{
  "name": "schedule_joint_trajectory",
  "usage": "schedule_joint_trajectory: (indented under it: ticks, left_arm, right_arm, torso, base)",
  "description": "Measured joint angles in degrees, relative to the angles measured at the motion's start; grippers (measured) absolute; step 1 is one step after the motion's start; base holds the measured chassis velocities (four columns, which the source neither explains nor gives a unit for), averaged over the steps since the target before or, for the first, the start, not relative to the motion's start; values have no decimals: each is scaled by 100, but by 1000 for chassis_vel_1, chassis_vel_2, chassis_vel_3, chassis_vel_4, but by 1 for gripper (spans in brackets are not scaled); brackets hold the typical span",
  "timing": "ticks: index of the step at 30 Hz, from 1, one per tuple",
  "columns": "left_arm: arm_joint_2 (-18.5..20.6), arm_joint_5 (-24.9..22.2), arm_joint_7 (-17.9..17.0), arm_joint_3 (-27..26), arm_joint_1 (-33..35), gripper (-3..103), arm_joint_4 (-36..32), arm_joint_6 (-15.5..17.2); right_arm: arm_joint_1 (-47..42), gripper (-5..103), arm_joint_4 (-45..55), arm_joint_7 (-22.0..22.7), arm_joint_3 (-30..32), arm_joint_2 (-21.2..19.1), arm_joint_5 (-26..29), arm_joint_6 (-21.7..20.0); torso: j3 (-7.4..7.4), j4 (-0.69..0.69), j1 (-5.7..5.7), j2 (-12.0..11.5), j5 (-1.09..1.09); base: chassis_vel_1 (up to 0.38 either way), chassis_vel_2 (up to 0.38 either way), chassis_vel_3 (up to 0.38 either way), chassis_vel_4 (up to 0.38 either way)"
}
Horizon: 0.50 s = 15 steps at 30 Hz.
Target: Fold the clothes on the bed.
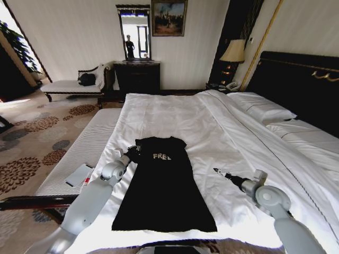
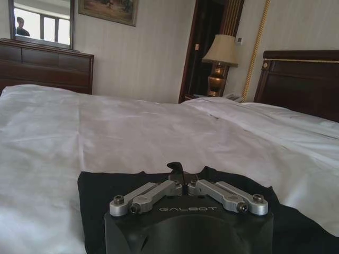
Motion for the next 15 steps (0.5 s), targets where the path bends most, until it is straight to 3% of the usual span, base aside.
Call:
schedule_joint_trajectory:
  ticks: [15]
  left_arm:
    - [-228,134,-1,814,-367,0,401,18]
  right_arm:
    - [-39,100,2,-55,85,17,-3,13]
  torso:
    - [0,0,0,0,-1]
  base:
    - [0,0,0,0]
